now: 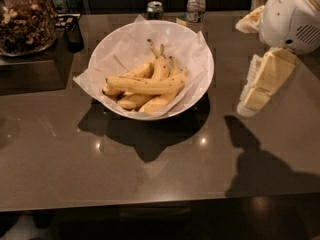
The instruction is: Pick banana from white bowl
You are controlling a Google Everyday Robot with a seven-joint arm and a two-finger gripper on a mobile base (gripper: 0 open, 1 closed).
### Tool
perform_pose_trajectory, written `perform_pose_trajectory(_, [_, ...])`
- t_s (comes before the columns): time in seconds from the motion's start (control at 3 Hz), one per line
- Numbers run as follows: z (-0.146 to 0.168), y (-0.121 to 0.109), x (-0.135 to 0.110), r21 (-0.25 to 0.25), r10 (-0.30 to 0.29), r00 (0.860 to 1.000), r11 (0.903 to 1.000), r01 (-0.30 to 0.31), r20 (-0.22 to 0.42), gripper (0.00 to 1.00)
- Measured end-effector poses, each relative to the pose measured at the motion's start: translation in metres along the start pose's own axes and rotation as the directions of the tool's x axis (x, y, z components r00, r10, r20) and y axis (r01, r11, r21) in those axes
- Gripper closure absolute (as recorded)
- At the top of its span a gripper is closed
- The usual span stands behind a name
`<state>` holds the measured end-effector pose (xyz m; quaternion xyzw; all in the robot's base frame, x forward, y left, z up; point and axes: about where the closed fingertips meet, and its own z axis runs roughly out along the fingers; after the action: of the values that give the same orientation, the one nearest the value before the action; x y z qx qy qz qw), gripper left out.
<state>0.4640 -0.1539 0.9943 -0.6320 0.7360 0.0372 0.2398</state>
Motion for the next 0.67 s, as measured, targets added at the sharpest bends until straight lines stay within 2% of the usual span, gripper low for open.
perform_pose_trajectory(0.33, [0.013, -0.014, -0.046, -0.045, -0.069, 0.992, 0.9963, 0.074, 0.103, 0.00])
perform_pose_trajectory(0.67, [0.031, -0.024, -0.082, -0.105, -0.110, 0.982, 0.9863, 0.127, 0.152, 0.00])
